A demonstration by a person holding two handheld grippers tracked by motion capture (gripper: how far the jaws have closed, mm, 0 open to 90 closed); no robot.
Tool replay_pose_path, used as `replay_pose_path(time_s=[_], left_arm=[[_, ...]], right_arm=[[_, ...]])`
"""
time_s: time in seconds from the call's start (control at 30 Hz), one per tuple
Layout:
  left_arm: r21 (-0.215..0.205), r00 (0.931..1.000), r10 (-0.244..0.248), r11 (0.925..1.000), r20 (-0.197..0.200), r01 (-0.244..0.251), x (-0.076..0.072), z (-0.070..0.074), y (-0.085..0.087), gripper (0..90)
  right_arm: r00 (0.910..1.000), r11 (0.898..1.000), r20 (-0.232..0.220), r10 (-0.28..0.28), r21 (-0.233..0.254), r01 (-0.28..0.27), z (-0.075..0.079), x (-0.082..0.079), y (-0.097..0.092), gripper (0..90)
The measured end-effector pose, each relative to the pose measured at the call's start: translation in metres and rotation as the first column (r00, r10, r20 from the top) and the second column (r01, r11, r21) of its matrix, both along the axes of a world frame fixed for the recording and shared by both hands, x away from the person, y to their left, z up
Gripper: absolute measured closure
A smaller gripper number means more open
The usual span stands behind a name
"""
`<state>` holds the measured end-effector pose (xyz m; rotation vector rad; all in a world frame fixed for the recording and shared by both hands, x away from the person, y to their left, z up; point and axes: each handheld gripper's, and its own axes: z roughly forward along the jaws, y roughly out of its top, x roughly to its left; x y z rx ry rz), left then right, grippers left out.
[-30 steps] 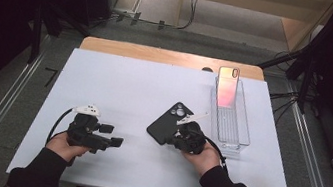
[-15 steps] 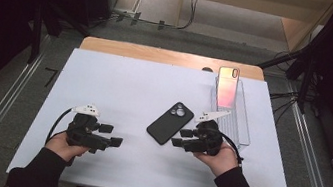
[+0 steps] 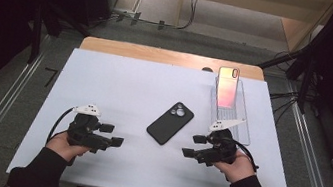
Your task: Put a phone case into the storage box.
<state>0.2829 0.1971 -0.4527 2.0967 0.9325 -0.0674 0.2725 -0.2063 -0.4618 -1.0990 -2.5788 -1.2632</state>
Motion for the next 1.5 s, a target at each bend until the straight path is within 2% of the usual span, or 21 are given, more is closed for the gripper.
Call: replay_pose_path(time_s=[0.3, 0.47, 0.67, 0.97, 1.2, 1.33, 1.5], left_arm=[[-0.001, 1.0, -0.007, 1.0, 0.005, 0.007, -0.001, 0.0, -0.003, 28.8], [0.007, 0.9999, -0.009, 0.9999, 0.003, 0.009, -0.001, -0.002, -0.003, 28.8], [0.011, 0.9997, -0.014, 0.9998, 0.021, 0.014, -0.005, -0.003, -0.003, 28.7], [0.008, 0.9998, -0.003, 1.0, 0.021, 0.003, -0.005, -0.005, -0.003, 28.6], [0.002, 0.9986, 0.02, 0.9998, 0.049, -0.02, -0.002, -0.002, -0.007, 28.6], [-0.01, 0.9988, 0.031, 0.9995, 0.039, -0.031, 0.003, 0.002, -0.013, 28.6], [0.024, 0.9992, -0.012, 0.9997, 0.039, 0.011, 0.01, 0.007, -0.023, 26.5]], right_arm=[[0.9994, 0.999, 0.031, -0.017, -0.034, 0.018, -0.004, -0.013, -0.022, 21.2], [0.999, 0.999, 0.033, -0.031, -0.024, 0.032, -0.007, -0.019, -0.032, 20.3], [0.9986, 0.999, 0.036, -0.04, -0.029, 0.041, -0.01, -0.024, -0.04, 20.1], [0.9986, 0.999, 0.044, -0.029, -0.016, 0.03, -0.011, -0.021, -0.043, 19.3], [0.9992, 1.0, 0.04, -0.007, -0.025, 0.008, -0.013, -0.022, -0.042, 19.3], [0.9992, 1.0, 0.04, -0.006, -0.026, 0.007, -0.013, -0.021, -0.042, 19.3], [0.9992, 1.0, 0.04, -0.003, -0.024, 0.004, -0.013, -0.021, -0.042, 19.3]])
